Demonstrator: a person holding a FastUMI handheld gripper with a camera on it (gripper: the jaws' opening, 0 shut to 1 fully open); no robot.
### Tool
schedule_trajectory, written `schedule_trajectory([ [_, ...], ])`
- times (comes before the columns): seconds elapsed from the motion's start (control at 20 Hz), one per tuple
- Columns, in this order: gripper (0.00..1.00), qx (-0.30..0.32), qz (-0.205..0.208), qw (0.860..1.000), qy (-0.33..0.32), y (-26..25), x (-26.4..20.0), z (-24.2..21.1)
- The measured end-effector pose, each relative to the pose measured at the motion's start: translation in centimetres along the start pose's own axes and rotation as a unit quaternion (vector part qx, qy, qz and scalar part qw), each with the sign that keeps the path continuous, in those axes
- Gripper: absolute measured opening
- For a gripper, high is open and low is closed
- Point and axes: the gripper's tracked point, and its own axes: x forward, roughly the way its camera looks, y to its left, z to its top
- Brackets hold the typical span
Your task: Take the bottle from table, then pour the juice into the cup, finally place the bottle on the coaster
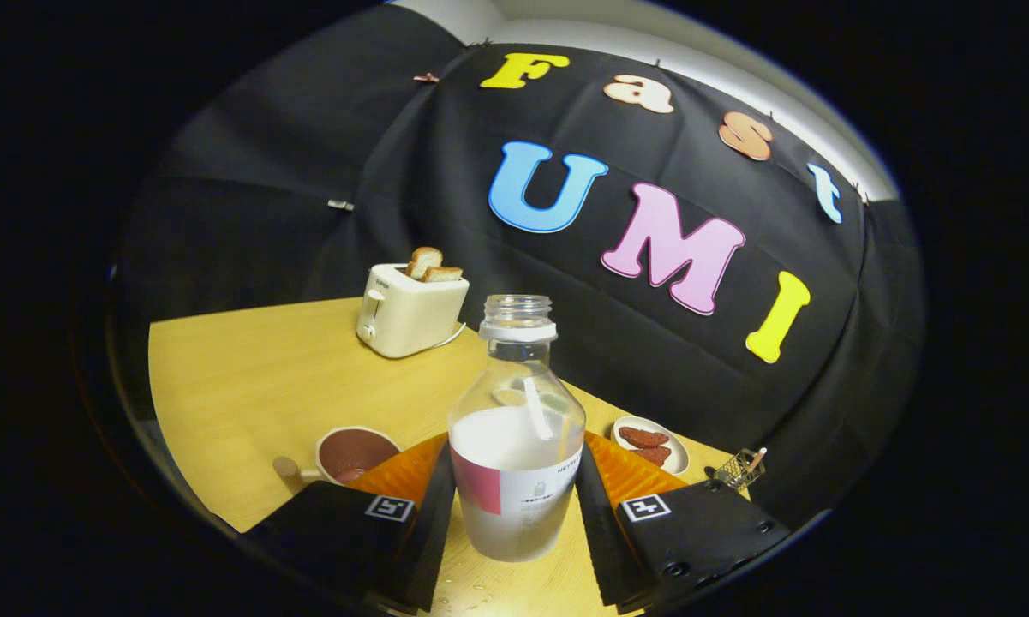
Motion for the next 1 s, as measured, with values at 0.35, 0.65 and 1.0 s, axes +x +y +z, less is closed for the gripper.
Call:
schedule_trajectory([
  [0.35, 0.72, 0.115, -0.013, 0.993, -0.038, -2.6, 0.0, 2.2],
  [0.65, 0.73, 0.173, -0.033, 0.975, -0.132, -6.6, 3.2, 4.7],
  [1.0, 0.74, 0.153, -0.057, 0.979, -0.125, -8.1, 10.8, -0.3],
])
